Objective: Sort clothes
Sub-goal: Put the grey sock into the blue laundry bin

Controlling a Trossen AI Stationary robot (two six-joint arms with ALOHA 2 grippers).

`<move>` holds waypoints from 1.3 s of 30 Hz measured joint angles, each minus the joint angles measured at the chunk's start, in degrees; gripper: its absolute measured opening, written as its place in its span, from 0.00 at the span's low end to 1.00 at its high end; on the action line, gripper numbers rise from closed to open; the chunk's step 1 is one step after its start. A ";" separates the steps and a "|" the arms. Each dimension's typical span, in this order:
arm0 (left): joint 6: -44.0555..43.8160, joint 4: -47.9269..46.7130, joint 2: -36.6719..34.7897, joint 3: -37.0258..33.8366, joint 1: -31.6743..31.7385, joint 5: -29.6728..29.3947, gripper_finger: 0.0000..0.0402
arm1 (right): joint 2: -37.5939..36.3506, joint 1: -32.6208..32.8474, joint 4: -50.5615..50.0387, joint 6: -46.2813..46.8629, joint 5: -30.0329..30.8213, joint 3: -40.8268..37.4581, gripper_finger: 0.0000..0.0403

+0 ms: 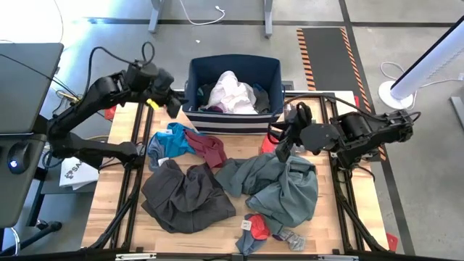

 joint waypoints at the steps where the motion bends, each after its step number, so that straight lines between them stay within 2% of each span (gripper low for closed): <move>1: -0.29 0.11 -0.48 -0.99 -1.09 -0.20 0.35 | 0.34 0.00 0.05 0.49 -0.22 0.00 0.28; 8: -3.89 2.13 -3.14 -9.14 -7.82 -0.98 0.35 | 4.96 0.00 2.36 0.55 -7.63 0.00 0.28; 17: -3.88 13.60 -5.30 -17.75 -17.23 -0.99 0.35 | 12.84 0.04 5.00 5.83 -21.46 0.00 0.28; 26: 2.68 23.82 -4.88 -22.20 -24.81 0.33 0.35 | 19.16 0.62 8.95 19.38 -25.84 0.00 0.28; 32: 5.74 29.31 -4.77 -25.10 -27.41 3.65 0.35 | 23.19 4.21 9.19 26.88 -27.21 0.00 0.28; 39: 8.06 31.65 -3.41 -25.49 -28.59 4.85 0.35 | 27.06 9.75 9.29 33.25 -34.81 0.00 0.28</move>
